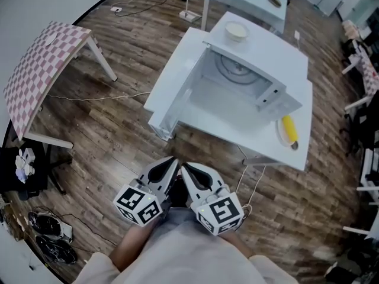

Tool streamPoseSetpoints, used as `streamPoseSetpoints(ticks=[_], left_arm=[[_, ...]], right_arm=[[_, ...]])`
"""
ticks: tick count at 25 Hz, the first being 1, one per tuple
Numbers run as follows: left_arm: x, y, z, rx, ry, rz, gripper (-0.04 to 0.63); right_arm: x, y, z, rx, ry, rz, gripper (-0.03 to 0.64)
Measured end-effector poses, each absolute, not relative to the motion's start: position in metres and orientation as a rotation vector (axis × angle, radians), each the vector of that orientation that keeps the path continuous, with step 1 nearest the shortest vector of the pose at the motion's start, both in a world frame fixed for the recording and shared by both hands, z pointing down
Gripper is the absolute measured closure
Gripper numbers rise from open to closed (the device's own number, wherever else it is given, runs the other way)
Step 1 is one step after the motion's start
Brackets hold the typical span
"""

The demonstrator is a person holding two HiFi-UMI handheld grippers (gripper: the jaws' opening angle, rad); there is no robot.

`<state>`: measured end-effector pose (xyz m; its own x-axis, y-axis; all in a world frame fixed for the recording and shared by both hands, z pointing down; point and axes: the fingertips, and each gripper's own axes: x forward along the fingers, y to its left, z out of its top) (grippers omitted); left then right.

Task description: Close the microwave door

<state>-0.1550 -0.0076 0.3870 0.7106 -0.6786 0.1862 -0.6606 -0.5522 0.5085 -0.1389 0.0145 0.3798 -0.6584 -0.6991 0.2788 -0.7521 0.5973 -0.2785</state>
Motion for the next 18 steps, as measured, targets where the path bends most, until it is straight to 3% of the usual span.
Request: streamPoseSetpoints(ticks=[18], left_arm=[[-0.214, -0.071, 0.359, 2.444, -1.066, -0.104, 0.581]], right_arm=[[-0.178, -0.053, 0.360, 1.264, -2.721, 0.447, 0.594]])
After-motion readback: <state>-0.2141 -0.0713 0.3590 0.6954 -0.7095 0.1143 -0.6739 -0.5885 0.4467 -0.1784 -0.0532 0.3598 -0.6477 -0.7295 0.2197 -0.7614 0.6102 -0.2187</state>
